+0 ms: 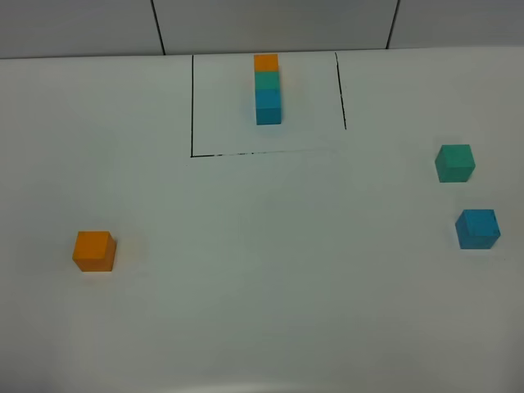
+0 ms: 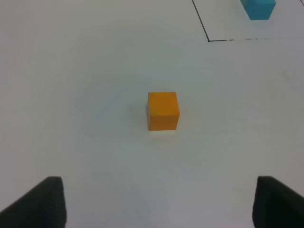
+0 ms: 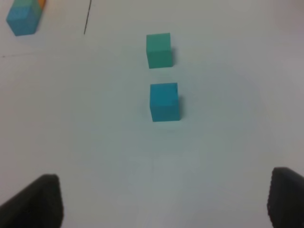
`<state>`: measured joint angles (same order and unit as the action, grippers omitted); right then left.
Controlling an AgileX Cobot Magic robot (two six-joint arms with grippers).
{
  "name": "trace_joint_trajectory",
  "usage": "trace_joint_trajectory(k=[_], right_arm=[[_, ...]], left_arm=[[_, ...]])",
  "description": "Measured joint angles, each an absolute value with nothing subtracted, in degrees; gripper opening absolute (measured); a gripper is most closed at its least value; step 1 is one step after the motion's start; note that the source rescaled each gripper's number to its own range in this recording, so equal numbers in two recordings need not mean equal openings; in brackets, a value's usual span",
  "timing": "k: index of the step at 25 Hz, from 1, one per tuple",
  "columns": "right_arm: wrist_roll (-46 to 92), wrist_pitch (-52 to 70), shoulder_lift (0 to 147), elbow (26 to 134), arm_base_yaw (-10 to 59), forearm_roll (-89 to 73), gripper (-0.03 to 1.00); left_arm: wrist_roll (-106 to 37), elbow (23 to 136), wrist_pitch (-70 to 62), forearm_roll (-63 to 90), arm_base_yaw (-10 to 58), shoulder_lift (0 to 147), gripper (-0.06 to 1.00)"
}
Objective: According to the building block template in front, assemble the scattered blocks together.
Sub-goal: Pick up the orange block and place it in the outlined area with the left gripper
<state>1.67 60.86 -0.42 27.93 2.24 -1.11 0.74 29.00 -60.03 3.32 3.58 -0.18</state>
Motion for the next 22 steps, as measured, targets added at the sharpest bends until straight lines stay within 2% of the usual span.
trace_joint_trajectory(k=[22], right_arm=[[1.7,60.9,-0.4,27.9,2.2,-1.1,0.75]], left_arm=[[0.8,29.0,-60.0,3.3,3.6,-0.2,0.77]])
